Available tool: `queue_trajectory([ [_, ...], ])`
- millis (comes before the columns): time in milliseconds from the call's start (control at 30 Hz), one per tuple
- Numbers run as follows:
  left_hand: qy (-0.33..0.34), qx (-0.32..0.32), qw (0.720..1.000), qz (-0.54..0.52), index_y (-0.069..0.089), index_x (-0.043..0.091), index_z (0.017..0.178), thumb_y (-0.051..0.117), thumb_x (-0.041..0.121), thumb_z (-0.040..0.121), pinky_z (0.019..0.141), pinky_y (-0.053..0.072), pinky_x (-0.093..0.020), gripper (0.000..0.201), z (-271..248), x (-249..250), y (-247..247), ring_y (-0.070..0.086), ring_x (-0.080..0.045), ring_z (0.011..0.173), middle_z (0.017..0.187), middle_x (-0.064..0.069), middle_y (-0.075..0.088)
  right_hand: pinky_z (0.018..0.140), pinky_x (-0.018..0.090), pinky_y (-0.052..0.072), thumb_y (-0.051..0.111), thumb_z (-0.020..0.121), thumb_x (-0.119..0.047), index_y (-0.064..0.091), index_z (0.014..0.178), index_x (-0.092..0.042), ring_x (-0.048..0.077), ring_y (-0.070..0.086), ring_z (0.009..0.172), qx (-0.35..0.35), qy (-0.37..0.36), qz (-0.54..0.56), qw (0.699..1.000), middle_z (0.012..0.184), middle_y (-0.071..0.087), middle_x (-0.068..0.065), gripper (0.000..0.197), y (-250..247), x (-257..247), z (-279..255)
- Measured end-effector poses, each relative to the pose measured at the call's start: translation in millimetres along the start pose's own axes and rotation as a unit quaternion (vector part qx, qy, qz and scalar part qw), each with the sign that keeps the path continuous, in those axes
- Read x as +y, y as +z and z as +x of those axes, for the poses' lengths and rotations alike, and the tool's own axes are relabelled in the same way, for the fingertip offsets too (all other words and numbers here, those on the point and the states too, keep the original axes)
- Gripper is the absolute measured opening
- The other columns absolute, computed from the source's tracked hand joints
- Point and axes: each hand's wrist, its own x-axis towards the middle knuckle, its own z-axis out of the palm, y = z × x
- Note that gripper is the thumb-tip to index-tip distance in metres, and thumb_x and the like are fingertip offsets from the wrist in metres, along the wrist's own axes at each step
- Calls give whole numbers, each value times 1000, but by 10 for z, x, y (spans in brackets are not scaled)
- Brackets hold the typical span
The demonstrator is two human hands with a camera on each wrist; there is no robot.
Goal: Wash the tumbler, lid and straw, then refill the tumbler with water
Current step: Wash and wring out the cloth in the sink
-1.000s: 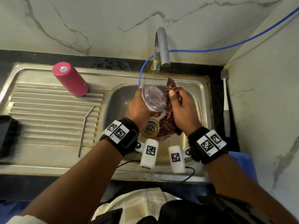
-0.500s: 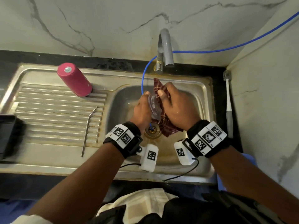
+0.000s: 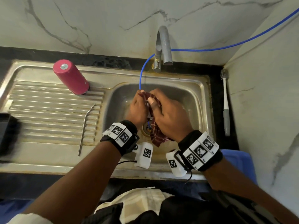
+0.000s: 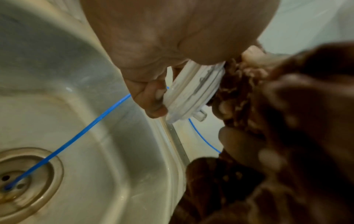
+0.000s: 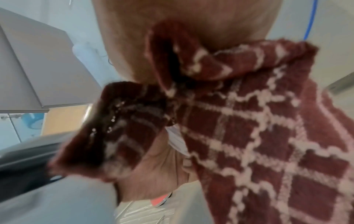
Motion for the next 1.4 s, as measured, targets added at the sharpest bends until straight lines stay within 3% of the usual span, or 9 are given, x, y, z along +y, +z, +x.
queue_trajectory([
  [67,7,-1,1000,5,60,28,89,31,52,102,69,48,-43,40,14,17,-9,63,-18,66,76,0,68,61,34,48,43,113,-35,57,119,-25,11,59,68,12,-15,-21,1000,80,57,-15,19,-5,-40,-6],
  [167,20,-19,999,35,67,39,112,30,71,93,94,54,-63,52,16,-47,32,70,-38,100,107,-11,74,61,42,56,41,113,-36,57,119,-24,14,64,66,24,25,-46,998,78,64,-9,21,-16,37,121],
  [267,78,3,994,71,62,21,129,30,61,98,107,50,-53,59,-38,-54,-5,65,-25,118,124,-4,70,72,42,57,43,112,-37,57,122,-26,17,67,78,-34,89,-30,995,87,68,-7,20,-63,79,271],
  [433,155,11,982,109,52,7,98,30,40,106,75,45,-42,40,-126,-17,-46,56,-24,80,85,-9,61,89,33,42,43,113,-36,61,128,-23,20,62,110,-143,203,57,967,121,67,0,27,-145,71,450],
  [733,-49,83,993,-63,65,8,104,31,49,105,89,59,-55,53,29,116,-140,70,-38,97,97,-18,71,55,34,40,45,110,-38,49,126,-34,16,55,64,-5,-12,-87,996,75,58,-9,17,206,-96,-39],
  [900,-65,81,992,-68,69,7,109,58,9,104,46,55,-27,12,130,154,-153,72,-10,58,95,-11,72,56,40,48,39,111,-43,49,112,-27,21,60,66,41,63,-86,993,76,61,-6,19,231,93,-132],
  [1033,-79,22,977,-198,70,2,105,45,30,109,48,48,-30,38,19,109,-42,64,-29,62,86,-21,70,76,49,55,46,112,-38,56,112,-19,21,68,82,47,137,42,989,89,70,-1,22,69,261,-25],
  [1200,-30,-54,991,-115,62,24,97,54,16,109,48,53,-24,16,-68,184,-96,70,-10,65,78,3,72,107,32,52,50,111,-40,57,144,-30,3,64,121,-7,107,100,989,131,70,-12,35,-157,351,73],
  [1400,20,-98,995,8,60,27,87,47,16,112,51,48,-18,30,-74,219,-131,65,-2,56,67,6,68,71,37,54,44,113,-39,62,114,-23,7,67,81,-2,-10,17,1000,92,68,-12,24,-127,91,-18],
])
